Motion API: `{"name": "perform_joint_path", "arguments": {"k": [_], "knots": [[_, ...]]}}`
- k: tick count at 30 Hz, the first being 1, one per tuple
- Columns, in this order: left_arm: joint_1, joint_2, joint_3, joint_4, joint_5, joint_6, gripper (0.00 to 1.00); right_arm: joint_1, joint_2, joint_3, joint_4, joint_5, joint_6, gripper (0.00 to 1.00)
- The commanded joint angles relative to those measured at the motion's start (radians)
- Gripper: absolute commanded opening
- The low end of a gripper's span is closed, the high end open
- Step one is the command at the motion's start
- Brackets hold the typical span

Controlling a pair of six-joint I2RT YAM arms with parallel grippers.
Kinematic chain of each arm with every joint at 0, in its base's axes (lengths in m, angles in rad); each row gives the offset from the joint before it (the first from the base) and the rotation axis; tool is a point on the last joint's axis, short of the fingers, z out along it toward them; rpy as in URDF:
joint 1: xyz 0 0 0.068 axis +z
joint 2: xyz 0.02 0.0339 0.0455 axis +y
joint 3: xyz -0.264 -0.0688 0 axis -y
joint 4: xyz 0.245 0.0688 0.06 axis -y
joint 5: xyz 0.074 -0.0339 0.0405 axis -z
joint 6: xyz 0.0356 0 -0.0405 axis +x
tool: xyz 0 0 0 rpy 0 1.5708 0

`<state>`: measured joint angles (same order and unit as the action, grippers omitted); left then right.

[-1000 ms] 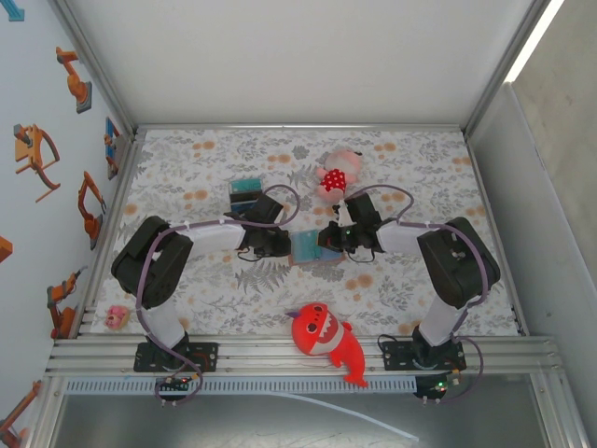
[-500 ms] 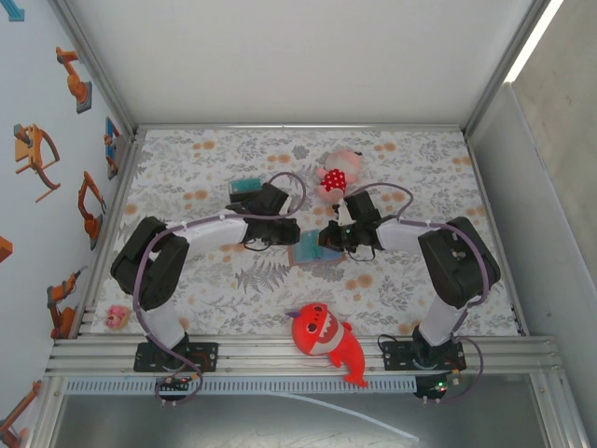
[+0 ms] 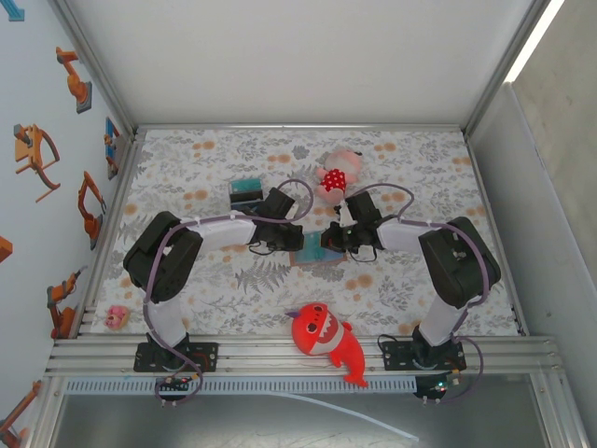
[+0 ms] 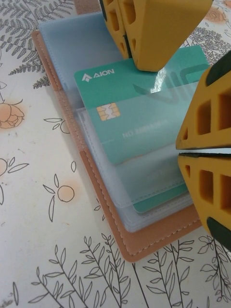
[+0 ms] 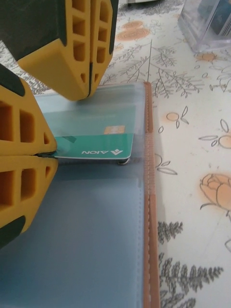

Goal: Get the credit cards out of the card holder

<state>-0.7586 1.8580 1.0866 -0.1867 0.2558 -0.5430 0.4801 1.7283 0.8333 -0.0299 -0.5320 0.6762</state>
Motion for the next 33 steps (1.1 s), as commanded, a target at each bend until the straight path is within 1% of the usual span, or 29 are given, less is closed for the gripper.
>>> {"name": "perform_joint_path", "arguments": {"k": [1,10,15,21,26,30,31,33], "knots": [[0.011,0.032,0.002,-0.026,0.004,0.017,0.08,-0.016,-0.03,-0.003,-0.113,0.071,-0.043,0.0],[0.02,0.028,-0.013,-0.028,-0.003,0.019,0.08,-0.04,-0.093,-0.013,-0.161,0.099,-0.07,0.0],[0.02,0.005,-0.016,-0.029,-0.007,0.027,0.08,-0.043,-0.146,-0.007,-0.226,0.136,-0.102,0.0],[0.02,-0.044,-0.008,-0.032,-0.014,0.033,0.09,-0.044,-0.215,-0.009,-0.251,0.139,-0.131,0.0],[0.021,-0.117,0.006,-0.064,-0.064,0.053,0.16,-0.044,-0.272,-0.007,-0.255,0.119,-0.164,0.0],[0.026,-0.203,0.004,-0.095,-0.126,0.084,0.23,-0.04,-0.314,-0.001,-0.258,0.098,-0.193,0.0],[0.029,-0.225,0.0,-0.101,-0.138,0.094,0.26,-0.037,-0.322,0.002,-0.26,0.095,-0.2,0.0],[0.038,-0.279,-0.012,-0.106,-0.162,0.12,0.37,-0.025,-0.337,0.011,-0.266,0.086,-0.224,0.0]]}}
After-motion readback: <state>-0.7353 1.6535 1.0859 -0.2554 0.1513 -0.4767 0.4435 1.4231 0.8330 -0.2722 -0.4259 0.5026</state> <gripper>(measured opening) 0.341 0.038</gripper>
